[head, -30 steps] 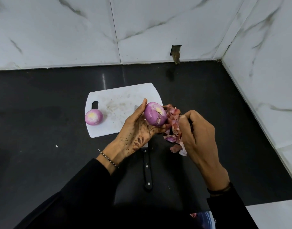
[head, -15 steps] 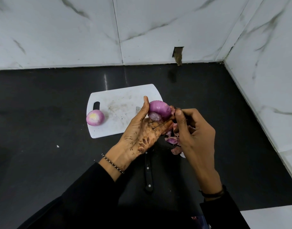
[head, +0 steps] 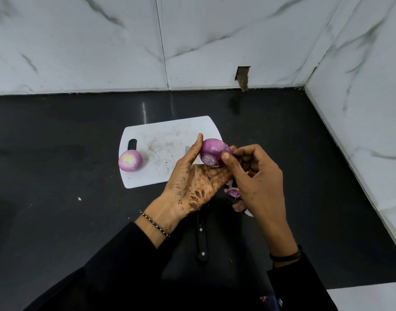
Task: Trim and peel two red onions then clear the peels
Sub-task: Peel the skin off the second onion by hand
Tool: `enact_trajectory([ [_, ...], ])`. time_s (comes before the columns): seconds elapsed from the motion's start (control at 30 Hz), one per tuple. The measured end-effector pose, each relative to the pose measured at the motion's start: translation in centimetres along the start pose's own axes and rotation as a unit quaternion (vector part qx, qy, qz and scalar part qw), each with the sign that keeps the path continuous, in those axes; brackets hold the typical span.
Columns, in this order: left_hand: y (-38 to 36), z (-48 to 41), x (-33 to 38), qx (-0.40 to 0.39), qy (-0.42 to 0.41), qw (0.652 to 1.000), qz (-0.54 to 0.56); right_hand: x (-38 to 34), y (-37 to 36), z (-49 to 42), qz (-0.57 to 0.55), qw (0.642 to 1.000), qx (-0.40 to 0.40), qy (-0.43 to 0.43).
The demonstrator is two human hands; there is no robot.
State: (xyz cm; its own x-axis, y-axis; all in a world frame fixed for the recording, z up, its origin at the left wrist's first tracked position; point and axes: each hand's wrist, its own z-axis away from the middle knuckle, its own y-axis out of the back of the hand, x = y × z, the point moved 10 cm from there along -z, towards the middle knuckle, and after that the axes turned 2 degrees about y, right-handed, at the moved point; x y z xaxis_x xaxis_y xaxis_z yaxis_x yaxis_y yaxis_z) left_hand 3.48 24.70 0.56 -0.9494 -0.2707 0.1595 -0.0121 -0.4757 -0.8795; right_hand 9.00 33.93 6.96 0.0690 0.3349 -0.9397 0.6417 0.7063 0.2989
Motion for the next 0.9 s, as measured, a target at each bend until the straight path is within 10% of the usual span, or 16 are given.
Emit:
enact_trajectory([
  [0.7,0.3,0.2,0.0,0.005,-0.025,0.991,-0.131,-0.7,2.0,0.6,0.004,0.994,0.107,0.019],
  [0.9,-0.2,0.0,0.0,-0.014,-0.015,0.992,-0.122,-2.2,0.8,1.1,-0.015,0.995,0.031,0.093],
])
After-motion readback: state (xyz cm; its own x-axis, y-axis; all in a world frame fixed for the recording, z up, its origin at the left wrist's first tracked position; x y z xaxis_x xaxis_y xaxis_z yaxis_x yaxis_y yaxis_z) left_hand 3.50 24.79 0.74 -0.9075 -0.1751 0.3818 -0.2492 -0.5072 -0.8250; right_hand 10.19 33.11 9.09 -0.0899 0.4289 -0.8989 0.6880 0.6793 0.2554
